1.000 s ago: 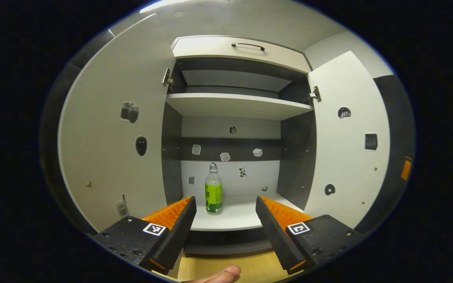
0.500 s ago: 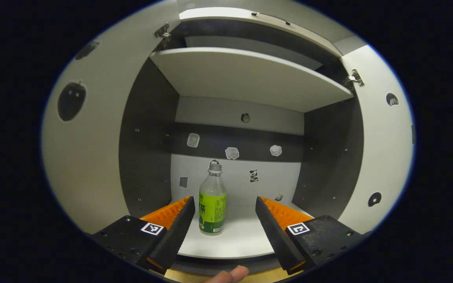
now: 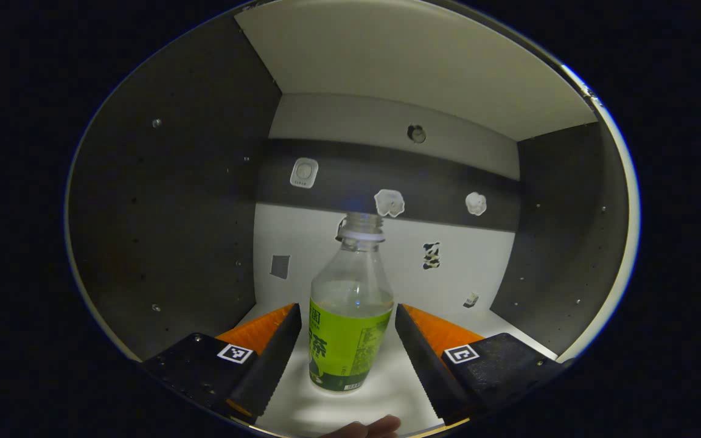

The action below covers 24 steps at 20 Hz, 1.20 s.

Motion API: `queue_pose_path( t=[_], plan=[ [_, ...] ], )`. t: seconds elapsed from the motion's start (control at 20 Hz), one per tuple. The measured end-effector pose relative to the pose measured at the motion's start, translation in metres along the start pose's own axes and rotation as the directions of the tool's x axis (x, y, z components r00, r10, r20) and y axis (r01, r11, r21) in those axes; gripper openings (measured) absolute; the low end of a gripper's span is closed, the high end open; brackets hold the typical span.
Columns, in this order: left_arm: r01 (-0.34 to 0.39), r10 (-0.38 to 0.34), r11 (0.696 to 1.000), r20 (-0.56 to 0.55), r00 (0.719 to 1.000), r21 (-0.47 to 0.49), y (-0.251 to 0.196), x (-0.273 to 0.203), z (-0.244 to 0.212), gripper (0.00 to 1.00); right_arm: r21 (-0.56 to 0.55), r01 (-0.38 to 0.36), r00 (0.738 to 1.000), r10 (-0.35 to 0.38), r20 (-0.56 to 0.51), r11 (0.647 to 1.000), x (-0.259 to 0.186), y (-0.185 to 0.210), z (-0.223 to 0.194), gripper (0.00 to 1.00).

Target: Grasp the bottle in the cabinet with the left hand and place it on the coaster, then close the right door with the right hand and the left door with the left hand.

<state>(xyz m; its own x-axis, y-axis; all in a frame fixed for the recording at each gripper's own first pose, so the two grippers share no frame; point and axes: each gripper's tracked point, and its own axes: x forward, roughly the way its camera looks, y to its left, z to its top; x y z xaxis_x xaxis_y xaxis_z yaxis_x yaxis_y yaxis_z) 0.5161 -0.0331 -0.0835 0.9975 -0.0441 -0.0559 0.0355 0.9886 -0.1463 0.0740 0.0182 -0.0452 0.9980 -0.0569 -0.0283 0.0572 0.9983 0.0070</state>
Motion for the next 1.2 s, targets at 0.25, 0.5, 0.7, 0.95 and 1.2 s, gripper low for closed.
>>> queue_pose_path(
  t=[0.25,0.5,0.7,0.95,1.2],
  plan=[
    [-0.026,0.026,1.0,-0.06,0.998,0.004,0.005,-0.014,-0.006,0.81,-0.017,0.006,1.0,-0.006,-0.004,1.0,-0.02,-0.004,-0.001,0.99],
    [0.022,-0.022,0.999,0.002,1.0,-0.026,0.011,-0.085,0.022,0.81,-0.018,0.02,1.0,-0.02,0.003,1.0,-0.044,-0.021,0.005,0.98],
    [0.05,-0.049,0.998,0.016,0.999,-0.046,0.018,-0.153,0.033,0.81,-0.011,-0.01,0.999,0.01,0.031,1.0,-0.072,-0.023,0.012,0.99],
    [0.048,-0.048,0.999,0.026,0.998,-0.002,0.023,-0.226,0.041,0.81,-0.023,-0.045,0.998,0.046,0.036,0.999,-0.101,-0.018,0.008,0.98],
    [0.059,-0.059,0.998,0.037,0.998,-0.006,0.008,-0.299,0.032,0.81,0.028,-0.172,0.985,0.171,0.024,0.985,-0.131,0.012,-0.006,0.98]
  ],
)
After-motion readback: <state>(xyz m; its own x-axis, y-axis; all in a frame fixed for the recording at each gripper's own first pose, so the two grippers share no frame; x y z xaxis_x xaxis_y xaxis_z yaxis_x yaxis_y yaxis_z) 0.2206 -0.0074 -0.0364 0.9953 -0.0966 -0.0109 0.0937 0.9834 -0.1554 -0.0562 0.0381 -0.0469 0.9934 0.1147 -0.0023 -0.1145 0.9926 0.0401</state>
